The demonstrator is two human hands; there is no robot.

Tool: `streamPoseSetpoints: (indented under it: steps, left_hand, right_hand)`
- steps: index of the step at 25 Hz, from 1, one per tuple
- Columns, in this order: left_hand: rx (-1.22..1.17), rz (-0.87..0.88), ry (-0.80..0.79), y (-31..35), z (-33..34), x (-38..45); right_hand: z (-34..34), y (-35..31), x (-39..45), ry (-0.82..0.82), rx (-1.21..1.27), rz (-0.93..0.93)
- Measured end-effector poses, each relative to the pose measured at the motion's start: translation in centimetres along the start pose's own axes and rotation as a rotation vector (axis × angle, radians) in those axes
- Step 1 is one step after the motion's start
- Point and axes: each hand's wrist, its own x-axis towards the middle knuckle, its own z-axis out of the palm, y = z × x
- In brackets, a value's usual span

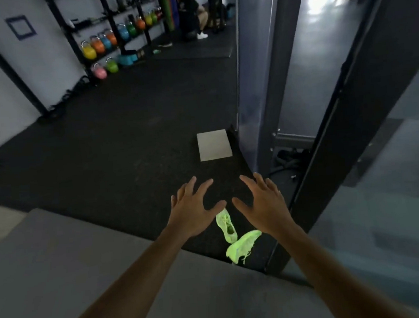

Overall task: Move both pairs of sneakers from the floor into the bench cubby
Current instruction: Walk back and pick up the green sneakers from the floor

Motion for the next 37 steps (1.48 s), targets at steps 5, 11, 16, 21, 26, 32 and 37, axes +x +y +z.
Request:
streamPoseSetpoints:
  steps: [5, 11, 16, 21, 26, 32, 37]
  left_hand:
    - [0.032, 0.03, -0.045, -3.9, 7.5, 10.9]
    - [0.043, 0.089, -0.099, -12.2, 25.0, 23.7]
    - [0.036, 0.062, -0.207, -20.5, 45.4, 30.7]
    - [-0.043, -0.029, -0.277, -26.3, 61.9, 34.2]
    - [0.048, 0.09, -0.298, -28.9, 71.7, 37.1]
    - [0.073, 0.106, -0.31, -29.9, 78.7, 38.3]
    - [0.072, 0.107, -0.309, -30.4, 79.0, 38.7]
  right_hand:
    - [7.4, 4.1, 9.5, 0.025, -0.043, 0.03]
    - [23.1, 12.3, 18.9, 0.133, -0.061, 0.097]
    - [42.3, 22.7, 21.9, 0.087, -0.066, 0.264]
    - [59.0, 30.8, 20.9, -0.056, -0.127, 0.314]
    - [69.5, 35.4, 22.2, -0.091, -0.164, 0.317]
    - [77.6, 39.0, 20.7, -0.093, -0.031, 0.487]
    - [79.0, 38.5, 20.5, -0.049, 0.023, 0.485]
